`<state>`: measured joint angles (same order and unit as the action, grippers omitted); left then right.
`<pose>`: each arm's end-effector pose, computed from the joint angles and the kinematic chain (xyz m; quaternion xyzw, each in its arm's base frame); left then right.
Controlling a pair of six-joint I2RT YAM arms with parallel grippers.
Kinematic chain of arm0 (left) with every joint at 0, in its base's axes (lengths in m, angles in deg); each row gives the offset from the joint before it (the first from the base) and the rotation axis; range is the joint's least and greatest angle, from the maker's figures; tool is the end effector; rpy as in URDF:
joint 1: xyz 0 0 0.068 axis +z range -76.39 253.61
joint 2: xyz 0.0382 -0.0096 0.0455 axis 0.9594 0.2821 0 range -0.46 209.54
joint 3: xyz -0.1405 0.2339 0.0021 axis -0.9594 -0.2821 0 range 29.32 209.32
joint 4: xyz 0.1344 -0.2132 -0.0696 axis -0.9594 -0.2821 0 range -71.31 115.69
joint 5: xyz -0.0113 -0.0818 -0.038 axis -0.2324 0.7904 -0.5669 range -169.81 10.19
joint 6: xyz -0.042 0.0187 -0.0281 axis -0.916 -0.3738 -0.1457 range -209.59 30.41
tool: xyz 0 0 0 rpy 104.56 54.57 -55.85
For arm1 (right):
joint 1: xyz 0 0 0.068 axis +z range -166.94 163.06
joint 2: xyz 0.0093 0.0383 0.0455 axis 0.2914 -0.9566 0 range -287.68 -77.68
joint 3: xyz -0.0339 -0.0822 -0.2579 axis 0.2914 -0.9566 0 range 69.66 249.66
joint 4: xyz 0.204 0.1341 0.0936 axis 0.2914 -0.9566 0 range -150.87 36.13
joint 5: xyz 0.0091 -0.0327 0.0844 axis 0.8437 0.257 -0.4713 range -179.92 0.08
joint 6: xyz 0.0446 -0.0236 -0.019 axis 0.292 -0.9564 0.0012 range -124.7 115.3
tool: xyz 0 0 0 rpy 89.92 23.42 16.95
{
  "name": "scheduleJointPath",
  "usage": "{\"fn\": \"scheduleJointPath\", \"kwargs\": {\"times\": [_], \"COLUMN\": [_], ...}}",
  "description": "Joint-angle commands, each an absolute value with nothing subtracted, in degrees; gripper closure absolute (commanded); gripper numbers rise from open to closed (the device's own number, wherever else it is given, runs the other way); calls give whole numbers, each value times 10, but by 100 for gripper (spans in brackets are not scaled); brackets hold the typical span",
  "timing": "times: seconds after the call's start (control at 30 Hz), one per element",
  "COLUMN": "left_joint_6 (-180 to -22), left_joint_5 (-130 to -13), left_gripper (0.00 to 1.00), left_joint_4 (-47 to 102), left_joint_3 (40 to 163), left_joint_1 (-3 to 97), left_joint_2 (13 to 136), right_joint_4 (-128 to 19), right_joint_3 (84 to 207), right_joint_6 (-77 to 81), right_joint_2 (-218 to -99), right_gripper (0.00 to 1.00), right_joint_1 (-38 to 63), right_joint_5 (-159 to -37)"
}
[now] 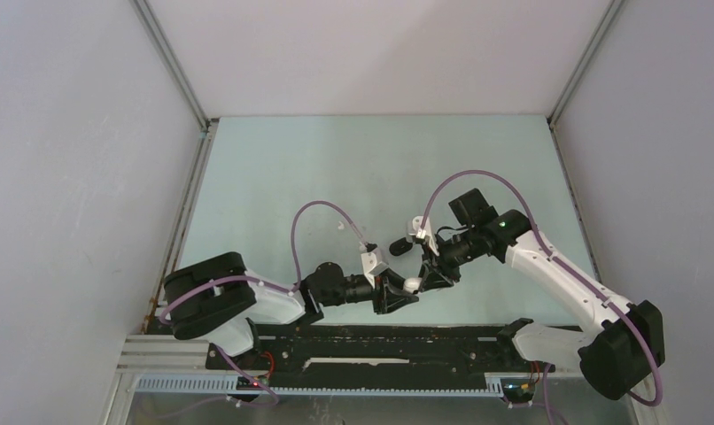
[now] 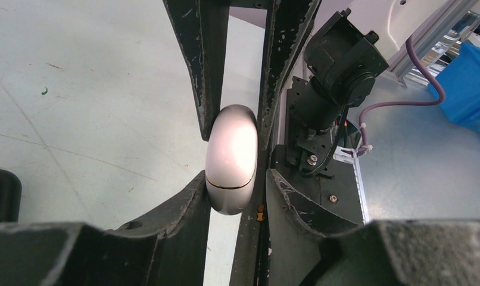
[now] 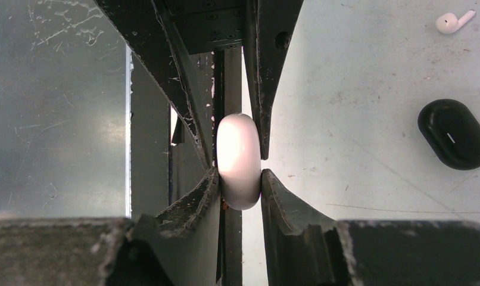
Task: Insert the wireless bluetooth earbuds into the charging case
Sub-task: Pass from the right arm to the left
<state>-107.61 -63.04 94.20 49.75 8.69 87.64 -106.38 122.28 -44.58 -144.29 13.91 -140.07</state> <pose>0.1042 -0.2470 0.1752 0.3717 0.5957 -0.5434 0.4602 0.1629 0.1292 0.2660 -0.5837 0.6732 0.3991 0.2164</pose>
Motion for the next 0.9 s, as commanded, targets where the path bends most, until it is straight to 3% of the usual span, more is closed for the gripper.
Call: {"fn": "scheduleJointPath", "kwargs": {"times": [0.0,0.5,0.73,0.87], "left_joint_6": [-1083,-1086,-1091,-1093], "left_joint_5": [-638,-626,-626,-624], "left_gripper": [57,66,59,60], "left_joint_4": [967,967,967,967], "left_joint_3": [497,502,506,507], "left_joint_1": [87,91,92,92], "left_joint_2": [882,883,882,884], "right_joint_4": [-1052,-1051,-1048,-1048], "right_joint_3": [1223,1223,1223,1223], "right_joint_6": [-444,-443,-440,-440], "right_joint_2": [-1429,-1434,-1438,-1439], "right_gripper": [81,79,78,78], "right_joint_1": [134,134,136,136], "right_joint_5": [-1415,-1411,-1407,-1407]}}
